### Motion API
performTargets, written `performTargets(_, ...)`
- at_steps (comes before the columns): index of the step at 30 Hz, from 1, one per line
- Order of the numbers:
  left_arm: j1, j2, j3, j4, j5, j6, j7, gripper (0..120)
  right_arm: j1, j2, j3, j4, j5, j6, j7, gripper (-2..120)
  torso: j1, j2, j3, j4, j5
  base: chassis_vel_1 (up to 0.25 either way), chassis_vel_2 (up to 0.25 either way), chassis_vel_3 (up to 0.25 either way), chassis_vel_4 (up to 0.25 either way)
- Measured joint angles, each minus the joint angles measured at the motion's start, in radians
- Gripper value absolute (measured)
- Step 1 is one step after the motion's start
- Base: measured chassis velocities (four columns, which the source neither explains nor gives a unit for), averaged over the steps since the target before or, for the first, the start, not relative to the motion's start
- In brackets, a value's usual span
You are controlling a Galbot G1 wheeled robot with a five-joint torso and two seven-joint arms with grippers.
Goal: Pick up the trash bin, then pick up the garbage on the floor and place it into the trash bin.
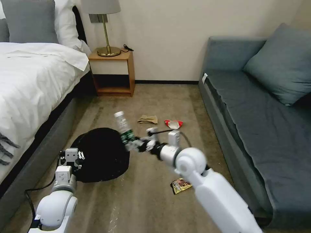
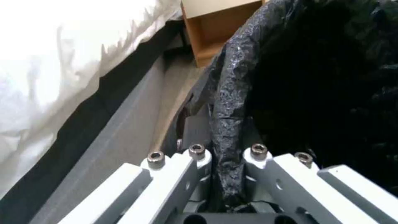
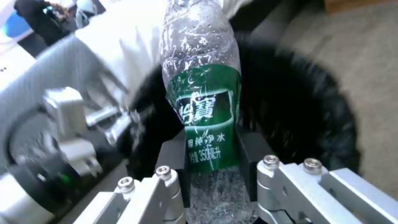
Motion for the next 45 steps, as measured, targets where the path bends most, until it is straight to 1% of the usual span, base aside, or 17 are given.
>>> performTargets(6,0.032,-0.004,-0.006,-0.022,-0.025,-0.007,0.009,3,-0.014,0.041,-0.066,-0.095,-0.101,0.044,0.030,25,0.000,0.000,0.000,0.0000,-0.0001,0.000,0.000,0.000,0.000)
performTargets(12,0.034,-0.008,-0.009,-0.021,-0.029,-0.014,0.015,3,-0.020,0.045,-0.101,-0.141,-0.198,0.065,0.078,29,0.000,0.000,0.000,0.0000,0.0000,0.000,0.000,0.000,0.000)
performTargets(16,0.027,-0.014,-0.001,-0.014,-0.027,-0.014,0.021,3,-0.041,0.044,-0.118,-0.143,-0.223,0.065,0.126,49,0.000,0.000,0.000,-0.0002,-0.0001,0.000,0.000,0.000,0.000)
performTargets(17,0.027,-0.014,-0.001,-0.014,-0.027,-0.014,0.021,3,-0.041,0.044,-0.118,-0.143,-0.223,0.065,0.126,49,0.000,0.000,0.000,-0.0002,-0.0001,0.000,0.000,0.000,0.000)
performTargets(21,0.021,-0.015,0.003,-0.005,-0.020,-0.016,0.021,3,-0.037,0.047,-0.111,-0.144,-0.227,0.062,0.137,65,0.000,0.000,0.000,-0.0002,0.0000,0.000,0.000,0.000,0.000)
performTargets(22,0.021,-0.015,0.003,-0.005,-0.020,-0.016,0.021,3,-0.037,0.047,-0.111,-0.144,-0.227,0.062,0.137,65,0.000,0.000,0.000,-0.0002,0.0000,0.000,0.000,0.000,0.000)
performTargets(24,0.021,-0.017,0.004,0.000,-0.016,-0.017,0.022,3,-0.033,0.047,-0.108,-0.140,-0.226,0.060,0.137,77,0.000,0.000,0.000,-0.0001,-0.0001,0.000,0.000,0.000,0.000)
performTargets(26,0.021,-0.017,0.004,0.001,-0.015,-0.017,0.022,3,-0.033,0.047,-0.108,-0.137,-0.226,0.060,0.137,79,0.000,0.000,0.000,-0.0002,-0.0001,0.000,0.000,0.000,0.000)
performTargets(30,0.023,-0.019,-0.002,0.009,-0.011,-0.023,0.024,3,-0.038,0.044,-0.104,-0.115,-0.226,0.060,0.147,98,0.000,0.000,0.000,-0.0001,0.0000,0.000,0.000,0.000,0.000)
performTargets(32,0.023,-0.018,-0.006,0.013,-0.011,-0.025,0.024,3,-0.037,0.040,-0.103,-0.110,-0.225,0.057,0.157,99,0.000,0.000,0.000,-0.0001,0.0000,0.000,0.000,0.000,0.000)
performTargets(35,0.024,-0.013,-0.016,0.024,-0.011,-0.031,0.024,3,-0.028,0.028,-0.091,-0.106,-0.224,0.005,0.209,99,0.000,0.000,0.000,-0.0001,0.0001,0.000,0.000,0.000,0.000)
performTargets(36,0.026,-0.011,-0.021,0.029,-0.011,-0.035,0.024,3,-0.020,0.017,-0.080,-0.106,-0.214,-0.045,0.257,100,0.000,0.000,0.000,-0.0001,0.0001,0.000,0.000,0.000,0.000)
performTargets(39,0.034,-0.010,-0.029,0.038,-0.011,-0.045,0.025,3,-0.003,-0.019,-0.044,-0.123,-0.201,-0.163,0.312,100,0.000,0.000,0.000,0.0000,0.0001,0.000,0.000,0.000,0.000)
performTargets(41,0.037,-0.010,-0.030,0.041,-0.011,-0.048,0.026,3,0.002,-0.040,-0.031,-0.136,-0.210,-0.182,0.306,100,0.000,0.000,0.000,0.0001,0.0001,0.000,0.000,0.000,0.000)
performTargets(43,0.040,-0.008,-0.033,0.046,-0.011,-0.053,0.028,3,0.006,-0.097,0.006,-0.172,-0.295,-0.190,0.217,100,0.000,0.000,0.000,-0.0002,0.0002,0.000,0.000,0.000,0.000)
performTargets(44,0.040,-0.008,-0.033,0.046,-0.011,-0.053,0.028,3,0.006,-0.097,0.006,-0.172,-0.295,-0.190,0.217,100,0.000,0.000,0.000,-0.0002,0.0002,0.000,0.000,0.000,0.000)
performTargets(45,0.040,-0.006,-0.033,0.047,-0.009,-0.053,0.028,3,0.006,-0.123,0.023,-0.200,-0.353,-0.190,0.170,100,0.000,0.000,0.000,-0.0001,0.0003,0.000,0.000,0.000,0.000)
